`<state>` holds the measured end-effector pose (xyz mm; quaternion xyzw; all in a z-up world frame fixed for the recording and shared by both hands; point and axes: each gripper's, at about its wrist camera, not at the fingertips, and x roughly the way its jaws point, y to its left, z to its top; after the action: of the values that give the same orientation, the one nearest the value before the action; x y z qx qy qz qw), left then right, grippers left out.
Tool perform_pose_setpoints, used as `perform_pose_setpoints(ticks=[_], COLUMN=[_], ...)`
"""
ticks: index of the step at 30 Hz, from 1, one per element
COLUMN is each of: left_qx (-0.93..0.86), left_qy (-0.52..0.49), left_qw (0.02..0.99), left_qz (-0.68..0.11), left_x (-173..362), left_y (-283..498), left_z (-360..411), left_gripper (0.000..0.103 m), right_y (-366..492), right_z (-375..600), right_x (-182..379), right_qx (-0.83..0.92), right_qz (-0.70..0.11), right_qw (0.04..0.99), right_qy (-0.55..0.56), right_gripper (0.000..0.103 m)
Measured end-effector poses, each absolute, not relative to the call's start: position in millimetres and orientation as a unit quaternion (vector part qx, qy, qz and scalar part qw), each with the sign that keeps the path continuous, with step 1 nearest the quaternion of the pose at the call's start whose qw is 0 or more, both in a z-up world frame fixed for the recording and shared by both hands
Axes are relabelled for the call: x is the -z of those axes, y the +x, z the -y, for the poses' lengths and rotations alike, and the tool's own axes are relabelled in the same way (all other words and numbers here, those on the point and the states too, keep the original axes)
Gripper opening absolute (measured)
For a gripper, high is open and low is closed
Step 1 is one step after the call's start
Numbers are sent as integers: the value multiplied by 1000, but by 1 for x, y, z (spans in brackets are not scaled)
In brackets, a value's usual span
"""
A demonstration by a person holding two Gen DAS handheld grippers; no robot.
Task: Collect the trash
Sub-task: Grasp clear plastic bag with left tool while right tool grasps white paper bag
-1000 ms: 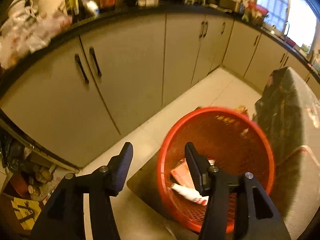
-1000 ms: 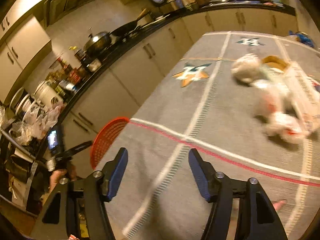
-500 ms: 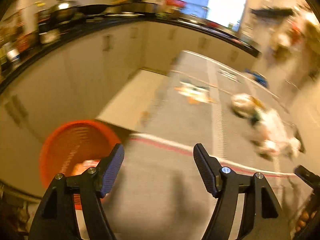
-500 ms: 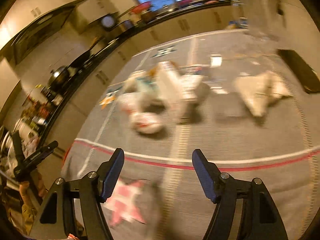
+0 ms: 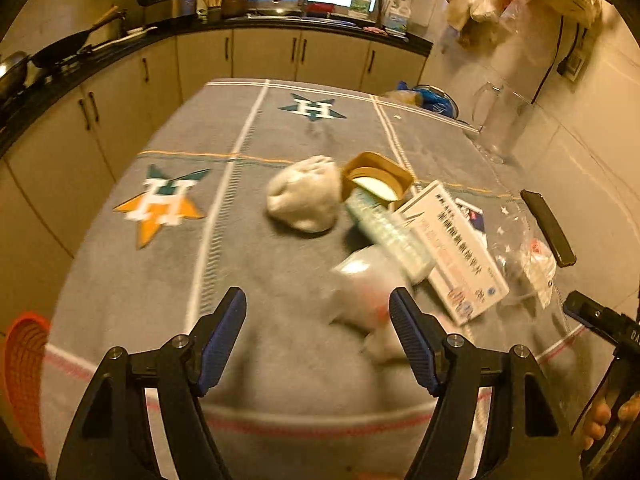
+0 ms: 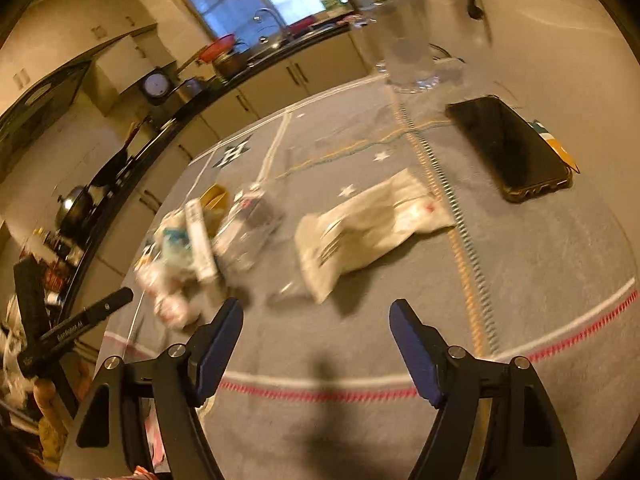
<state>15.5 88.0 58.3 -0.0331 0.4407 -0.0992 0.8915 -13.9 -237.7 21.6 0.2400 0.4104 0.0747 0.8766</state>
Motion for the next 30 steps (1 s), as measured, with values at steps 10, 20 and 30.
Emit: perform_pose_setpoints(ticks=[10,20,30], left_qx=[100,111,118], left_qy=[-54,-58,-62], left_qw=[882,876,904], left_qz=[-458,-465,-407], left_x=[-43,-48,-89], left_y=[41,15,-48], left_z=[-66,-61,-73], left_gripper=[77,27,27], right_y=[35,37,4], right_z=[263,257,252], right_x=[-6,-5,-22], right_qx=[-45,-47,-56], right_qz=[-427,-418,-397], right_qw=[842,850,868], right_qy=[326,318,294], right_gripper=[80,45,29])
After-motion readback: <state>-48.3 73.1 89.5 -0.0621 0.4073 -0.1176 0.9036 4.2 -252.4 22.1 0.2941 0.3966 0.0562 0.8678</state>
